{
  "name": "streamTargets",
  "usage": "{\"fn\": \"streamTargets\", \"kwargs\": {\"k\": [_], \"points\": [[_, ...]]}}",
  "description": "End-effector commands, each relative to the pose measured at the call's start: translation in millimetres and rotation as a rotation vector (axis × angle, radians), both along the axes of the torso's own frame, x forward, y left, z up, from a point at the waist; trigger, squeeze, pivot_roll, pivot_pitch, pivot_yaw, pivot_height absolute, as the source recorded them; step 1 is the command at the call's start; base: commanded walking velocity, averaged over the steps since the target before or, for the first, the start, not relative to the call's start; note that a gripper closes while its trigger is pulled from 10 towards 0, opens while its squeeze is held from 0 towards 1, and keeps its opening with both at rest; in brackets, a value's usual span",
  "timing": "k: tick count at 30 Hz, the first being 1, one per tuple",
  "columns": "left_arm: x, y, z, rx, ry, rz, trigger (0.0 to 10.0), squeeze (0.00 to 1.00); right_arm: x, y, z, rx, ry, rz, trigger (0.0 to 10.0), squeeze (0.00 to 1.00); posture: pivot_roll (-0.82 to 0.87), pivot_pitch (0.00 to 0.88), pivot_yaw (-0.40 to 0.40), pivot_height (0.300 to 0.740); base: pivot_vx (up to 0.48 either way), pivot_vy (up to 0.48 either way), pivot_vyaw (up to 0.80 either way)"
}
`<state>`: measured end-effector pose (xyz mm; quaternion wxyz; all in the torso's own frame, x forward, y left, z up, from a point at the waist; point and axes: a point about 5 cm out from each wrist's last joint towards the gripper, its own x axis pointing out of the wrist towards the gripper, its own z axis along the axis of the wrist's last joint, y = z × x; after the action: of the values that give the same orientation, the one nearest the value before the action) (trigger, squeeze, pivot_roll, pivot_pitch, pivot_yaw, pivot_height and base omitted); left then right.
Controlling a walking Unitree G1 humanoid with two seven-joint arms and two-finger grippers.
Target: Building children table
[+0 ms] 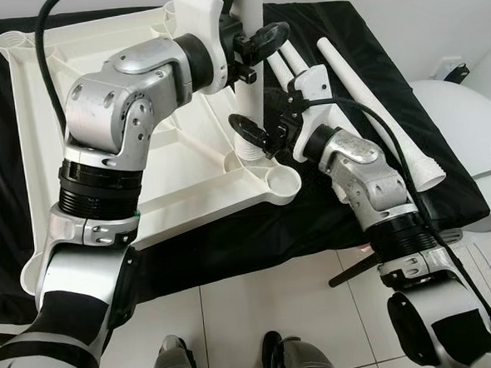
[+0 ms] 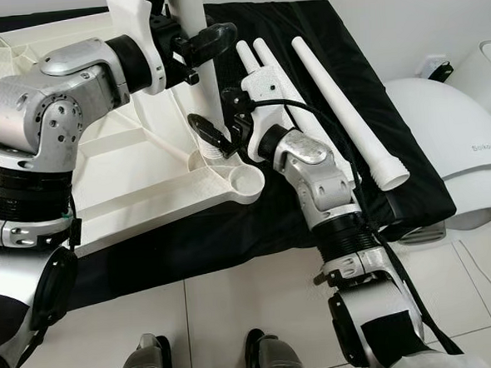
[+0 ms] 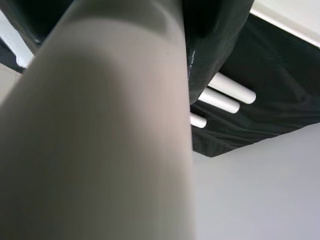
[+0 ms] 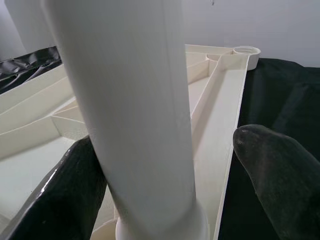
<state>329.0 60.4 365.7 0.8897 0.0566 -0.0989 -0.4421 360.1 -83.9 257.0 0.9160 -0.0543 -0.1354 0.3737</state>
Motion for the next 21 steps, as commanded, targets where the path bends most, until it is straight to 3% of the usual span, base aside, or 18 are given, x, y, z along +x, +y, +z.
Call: {"fn": "streamTargets", "kwargs": {"k": [1, 13, 21], "points": [[-4.5, -7.7, 10.8, 0.000, -0.047, -0.015, 10.0, 0.00, 1.3, 1.0, -10.2, -0.001, 0.038, -0.033, 10.0, 0.00, 0.10, 0.208, -0.089, 0.740, 0.000, 0.000, 0.00], [-4.6, -10.0, 14.3, 0.002, -0.063, -0.017, 10.0, 0.00, 4.2, 10.9, -8.8, 0.027, 0.030, -0.092, 10.0, 0.00, 0.10, 0.199, -0.087, 0.740, 0.000, 0.000, 0.00], [-3.9, -13.1, 12.7, 0.015, -0.062, -0.023, 10.0, 0.00, 3.6, 14.9, 12.6, 0.061, -0.034, -0.101, 10.0, 0.00, 0.10, 0.192, -0.085, 0.740, 0.000, 0.000, 0.00]]}}
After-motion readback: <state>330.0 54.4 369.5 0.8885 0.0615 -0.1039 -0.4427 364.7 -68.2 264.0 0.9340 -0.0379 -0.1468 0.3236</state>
